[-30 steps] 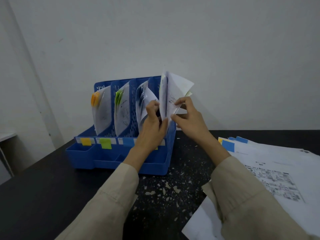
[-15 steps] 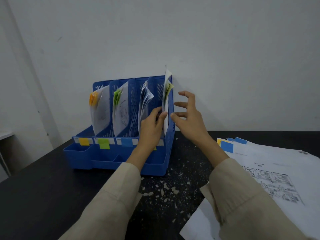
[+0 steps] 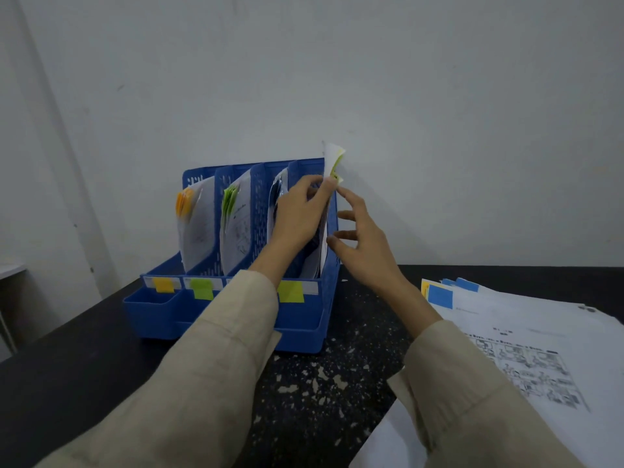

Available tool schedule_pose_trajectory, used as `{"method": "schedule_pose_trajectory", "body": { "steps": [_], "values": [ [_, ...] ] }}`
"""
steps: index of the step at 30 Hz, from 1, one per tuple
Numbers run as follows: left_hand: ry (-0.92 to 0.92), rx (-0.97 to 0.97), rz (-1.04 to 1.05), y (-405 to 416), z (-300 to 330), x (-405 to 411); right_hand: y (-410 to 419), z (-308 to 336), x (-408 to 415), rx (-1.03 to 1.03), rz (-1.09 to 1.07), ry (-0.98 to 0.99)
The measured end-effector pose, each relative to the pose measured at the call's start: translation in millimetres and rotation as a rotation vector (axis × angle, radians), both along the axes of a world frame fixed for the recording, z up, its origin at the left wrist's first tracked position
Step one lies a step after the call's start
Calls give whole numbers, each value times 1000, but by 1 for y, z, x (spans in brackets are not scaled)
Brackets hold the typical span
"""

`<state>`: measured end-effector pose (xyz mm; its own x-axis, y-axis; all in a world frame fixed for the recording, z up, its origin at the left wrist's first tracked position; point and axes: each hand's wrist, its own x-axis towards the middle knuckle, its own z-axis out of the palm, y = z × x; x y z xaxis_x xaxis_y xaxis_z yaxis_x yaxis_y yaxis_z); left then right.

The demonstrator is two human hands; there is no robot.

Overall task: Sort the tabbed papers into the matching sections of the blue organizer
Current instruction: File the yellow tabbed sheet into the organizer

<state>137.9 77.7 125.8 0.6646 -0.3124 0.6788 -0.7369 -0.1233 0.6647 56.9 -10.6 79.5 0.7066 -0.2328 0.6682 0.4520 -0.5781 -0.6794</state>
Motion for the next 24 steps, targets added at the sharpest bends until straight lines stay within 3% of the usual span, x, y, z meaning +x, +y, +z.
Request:
{"method": "schedule_pose_trajectory", "body": {
  "steps": [5, 11, 17, 24],
  "values": [
    [-75, -33, 134, -4, 4, 8, 3, 1, -2, 8, -1, 31],
    [-160, 88, 135, -5, 5, 3, 2, 2, -2, 15, -5, 33],
    [-53, 99, 239, -15, 23, 6, 3, 1, -4, 14, -6, 45],
    [-95, 150, 375, -13, 31, 10, 3, 0, -2, 11, -11, 46]
  ]
}}
